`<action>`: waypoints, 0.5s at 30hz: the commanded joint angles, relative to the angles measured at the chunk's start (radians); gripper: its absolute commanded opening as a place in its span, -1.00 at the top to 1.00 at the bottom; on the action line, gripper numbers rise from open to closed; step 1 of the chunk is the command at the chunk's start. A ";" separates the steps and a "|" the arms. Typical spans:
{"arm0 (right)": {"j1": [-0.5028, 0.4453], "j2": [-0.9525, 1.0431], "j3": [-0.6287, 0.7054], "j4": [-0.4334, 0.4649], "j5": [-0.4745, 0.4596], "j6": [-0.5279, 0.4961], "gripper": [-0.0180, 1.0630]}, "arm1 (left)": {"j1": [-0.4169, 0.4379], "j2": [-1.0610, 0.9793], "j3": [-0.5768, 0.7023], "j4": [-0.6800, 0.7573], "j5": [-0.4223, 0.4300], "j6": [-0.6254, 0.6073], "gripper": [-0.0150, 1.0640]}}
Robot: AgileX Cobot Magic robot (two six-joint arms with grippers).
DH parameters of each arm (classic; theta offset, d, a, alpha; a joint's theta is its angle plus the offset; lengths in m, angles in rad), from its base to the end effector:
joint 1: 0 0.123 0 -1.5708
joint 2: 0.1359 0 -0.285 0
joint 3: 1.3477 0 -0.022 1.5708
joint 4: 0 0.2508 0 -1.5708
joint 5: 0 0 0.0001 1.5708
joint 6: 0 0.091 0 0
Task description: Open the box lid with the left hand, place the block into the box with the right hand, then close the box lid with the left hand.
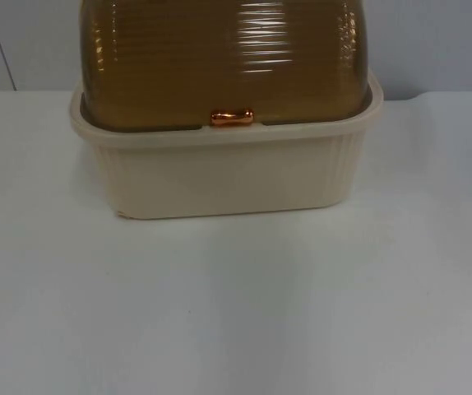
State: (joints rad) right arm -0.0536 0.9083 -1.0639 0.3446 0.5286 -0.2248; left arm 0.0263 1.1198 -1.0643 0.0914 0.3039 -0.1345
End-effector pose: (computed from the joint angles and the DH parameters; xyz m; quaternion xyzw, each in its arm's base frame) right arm 0.1821 0.0058 0.4279 -0.0010 0.7916 0.0745 0.6065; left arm 0.2491 0.0090 0.3995 -0.0375 0.7952 0.0045 0.6051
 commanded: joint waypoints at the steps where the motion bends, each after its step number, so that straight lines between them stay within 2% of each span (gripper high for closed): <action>1: -0.004 -0.007 0.001 0.001 0.007 0.000 -0.97 | -0.007 -0.003 -0.007 0.006 -0.010 0.001 -0.97; 12: -0.004 -0.007 0.001 -0.001 -0.003 -0.001 -0.97 | -0.007 -0.007 -0.007 -0.020 -0.037 0.001 -0.97; 14: -0.004 -0.007 0.001 -0.001 -0.008 -0.001 -0.97 | -0.007 -0.008 -0.007 -0.005 -0.060 0.001 -0.97; 15: -0.004 -0.007 0.001 -0.001 -0.025 -0.001 -0.97 | -0.007 -0.009 -0.007 0.021 -0.102 0.001 -0.97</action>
State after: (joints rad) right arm -0.0536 0.9083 -1.0639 0.3454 0.5263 -0.2248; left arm 0.0263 1.1198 -1.0643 0.0909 0.2499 -0.1345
